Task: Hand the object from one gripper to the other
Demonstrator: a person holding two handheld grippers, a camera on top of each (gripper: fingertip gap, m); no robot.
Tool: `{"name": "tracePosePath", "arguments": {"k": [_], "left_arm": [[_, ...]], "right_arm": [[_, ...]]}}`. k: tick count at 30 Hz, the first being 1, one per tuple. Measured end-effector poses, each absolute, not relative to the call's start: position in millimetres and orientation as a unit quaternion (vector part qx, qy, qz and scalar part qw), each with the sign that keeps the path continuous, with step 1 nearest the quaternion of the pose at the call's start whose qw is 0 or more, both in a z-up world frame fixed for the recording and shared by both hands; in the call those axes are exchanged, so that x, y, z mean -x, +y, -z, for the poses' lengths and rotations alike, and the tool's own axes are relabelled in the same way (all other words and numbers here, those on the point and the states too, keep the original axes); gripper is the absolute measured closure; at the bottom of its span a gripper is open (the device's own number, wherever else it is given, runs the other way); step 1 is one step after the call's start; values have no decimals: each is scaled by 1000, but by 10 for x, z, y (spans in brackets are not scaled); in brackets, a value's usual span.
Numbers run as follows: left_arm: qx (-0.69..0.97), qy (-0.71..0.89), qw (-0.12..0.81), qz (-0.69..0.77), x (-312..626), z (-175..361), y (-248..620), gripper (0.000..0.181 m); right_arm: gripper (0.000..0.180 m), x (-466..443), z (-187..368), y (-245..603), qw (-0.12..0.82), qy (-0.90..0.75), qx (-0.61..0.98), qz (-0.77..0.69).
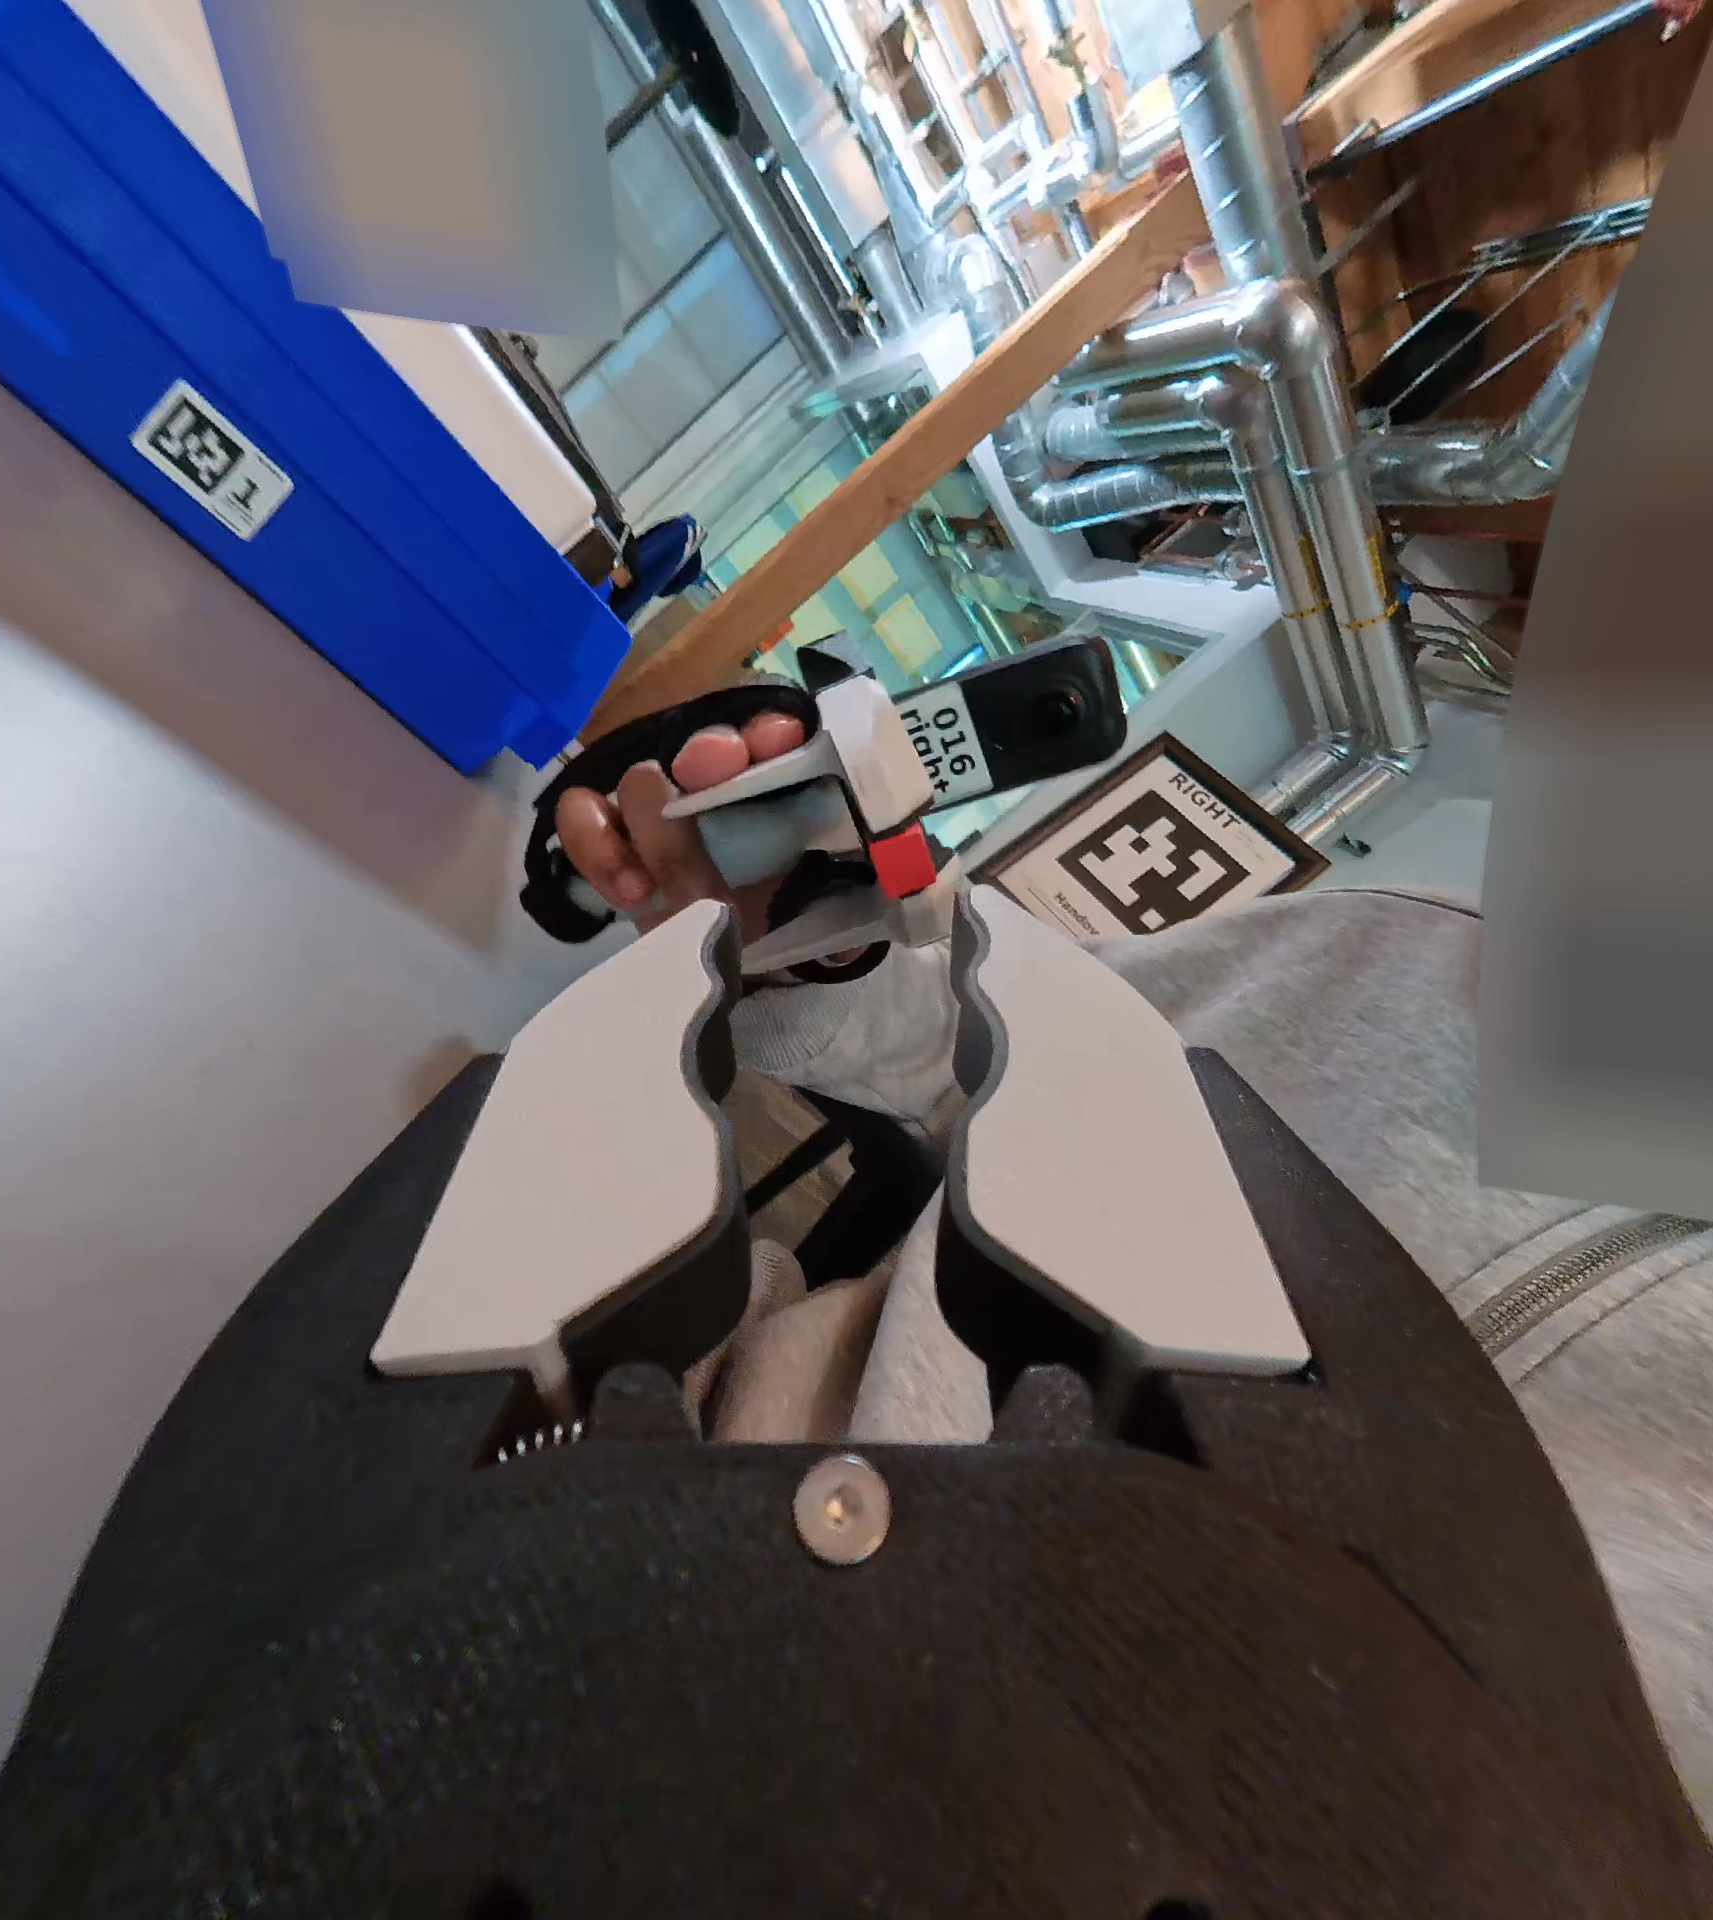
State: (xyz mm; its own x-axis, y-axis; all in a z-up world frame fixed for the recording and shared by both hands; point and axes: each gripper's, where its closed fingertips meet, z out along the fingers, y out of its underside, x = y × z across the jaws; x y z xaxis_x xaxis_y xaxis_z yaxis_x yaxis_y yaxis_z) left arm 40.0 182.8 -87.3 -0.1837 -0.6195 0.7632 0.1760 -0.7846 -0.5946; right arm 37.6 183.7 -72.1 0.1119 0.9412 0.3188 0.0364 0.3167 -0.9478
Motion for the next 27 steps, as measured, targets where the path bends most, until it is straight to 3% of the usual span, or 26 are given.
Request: {"name": "tracePosePath", "arguments": {"k": [8,15,21,27], "left_arm": [[614,229,370,659,-200,911,1886,149],[632,238,439,593,59,889,1932,167],[623,236,448,596,105,868,1849,167],[628,291,535,484,180,839,1837,155]], "right_arm": [[169,-277,741,1941,425,-441,536,-582],[169,-126,769,2043,368,-387,553,-639],[169,49,829,1973,326,-390,553,-660],[169,162,860,1910,273,-377,556,-689]]}}
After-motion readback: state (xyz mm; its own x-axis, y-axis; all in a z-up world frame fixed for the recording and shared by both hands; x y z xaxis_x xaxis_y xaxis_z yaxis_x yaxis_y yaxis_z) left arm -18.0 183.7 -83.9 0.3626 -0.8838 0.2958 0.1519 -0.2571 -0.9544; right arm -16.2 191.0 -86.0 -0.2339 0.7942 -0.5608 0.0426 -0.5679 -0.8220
